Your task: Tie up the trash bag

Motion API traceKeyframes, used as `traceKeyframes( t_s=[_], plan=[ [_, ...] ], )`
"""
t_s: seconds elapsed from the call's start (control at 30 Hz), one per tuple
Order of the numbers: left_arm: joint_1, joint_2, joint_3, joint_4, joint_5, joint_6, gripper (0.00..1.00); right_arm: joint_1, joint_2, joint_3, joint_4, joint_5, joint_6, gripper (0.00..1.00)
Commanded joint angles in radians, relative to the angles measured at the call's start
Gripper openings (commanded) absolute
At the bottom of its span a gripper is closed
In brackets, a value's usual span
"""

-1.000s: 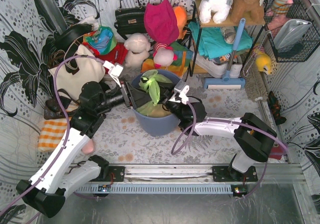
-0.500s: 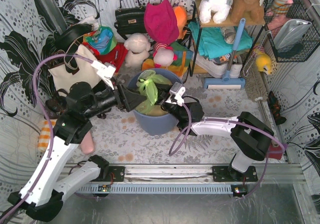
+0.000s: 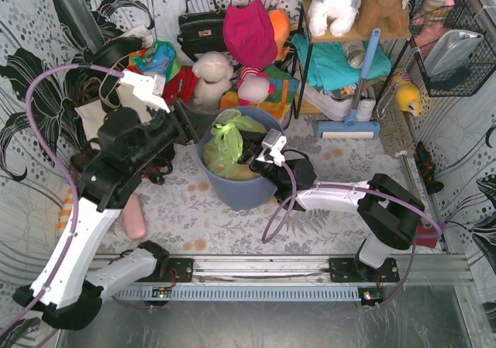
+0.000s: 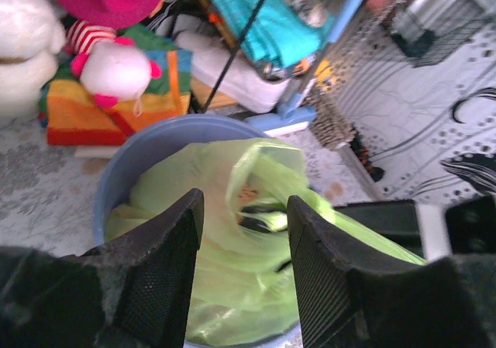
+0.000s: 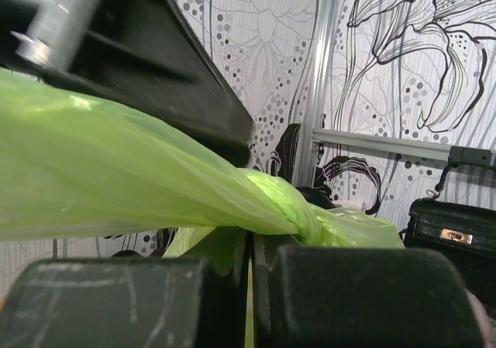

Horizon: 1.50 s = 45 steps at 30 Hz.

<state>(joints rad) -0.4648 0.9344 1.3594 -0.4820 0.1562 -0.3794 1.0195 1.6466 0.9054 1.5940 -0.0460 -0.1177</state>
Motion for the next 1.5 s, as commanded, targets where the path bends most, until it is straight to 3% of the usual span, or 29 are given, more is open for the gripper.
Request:
traceKeyframes(
  t_s=[0.0,0.57,0.93,1.23,1.47],
  plan=[
    [-0.001,0.054,0.018,-0.025,-0.095,0.042,0.56,-0.001,-0.007,0.038,0.103,-0.028,-0.003,0.00],
    [-0.001,0.053,0.007,0.018,0.100,0.021,0.62,-0.001,-0.004,0.041,0.103,-0.026,-0.002,0.00],
    [-0.002,0.026,-0.056,-0.020,0.143,0.018,0.64,-0.001,0.002,0.049,0.103,-0.023,-0.004,0.00],
    [-0.002,0.043,-0.056,0.011,0.104,0.019,0.35,0.000,0.004,0.052,0.103,-0.029,0.001,0.00],
    [-0.002,0.046,-0.049,0.030,0.139,0.015,0.05,-0.001,0.001,0.049,0.103,-0.029,0.003,0.00]
  ],
)
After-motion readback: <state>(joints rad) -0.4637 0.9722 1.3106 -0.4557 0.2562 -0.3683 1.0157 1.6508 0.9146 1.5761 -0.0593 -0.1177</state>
